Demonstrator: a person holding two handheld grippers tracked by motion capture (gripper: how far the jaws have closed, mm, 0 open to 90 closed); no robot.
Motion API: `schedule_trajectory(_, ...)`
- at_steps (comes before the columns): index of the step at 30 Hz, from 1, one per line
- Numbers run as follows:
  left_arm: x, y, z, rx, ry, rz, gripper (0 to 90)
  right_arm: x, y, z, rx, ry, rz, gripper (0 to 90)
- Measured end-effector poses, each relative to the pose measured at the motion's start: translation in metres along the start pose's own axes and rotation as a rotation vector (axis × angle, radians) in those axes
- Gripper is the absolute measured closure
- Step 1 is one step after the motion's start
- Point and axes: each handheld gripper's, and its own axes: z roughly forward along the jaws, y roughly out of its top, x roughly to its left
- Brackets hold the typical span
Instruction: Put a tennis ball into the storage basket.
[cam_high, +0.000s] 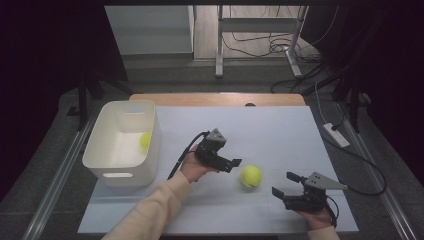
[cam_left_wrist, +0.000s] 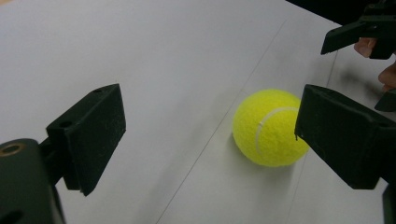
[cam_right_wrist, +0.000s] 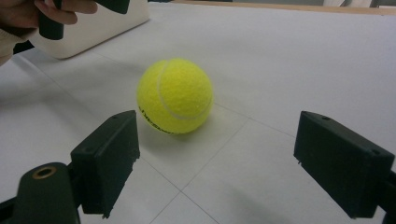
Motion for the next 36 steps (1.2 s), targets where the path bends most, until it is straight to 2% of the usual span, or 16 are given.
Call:
schedule_trajectory(16,-0.008,0.001,0.020,0.029,-0.039,0.001,9.2,0.000,0.000,-0.001,-0.004,0.000,0.000,14.1)
schedule_trajectory(33,-0.020,0.000,0.034,0.068,-0.096,0.032,8.4,0.001,0.000,-0.002,-0.011,0.000,0.003,14.1)
schedule_trajectory(36,-0.023,-0.001,0.037,0.082,-0.104,0.050,8.1,0.000,0.000,-0.002,-0.014,0.000,0.004,14.1)
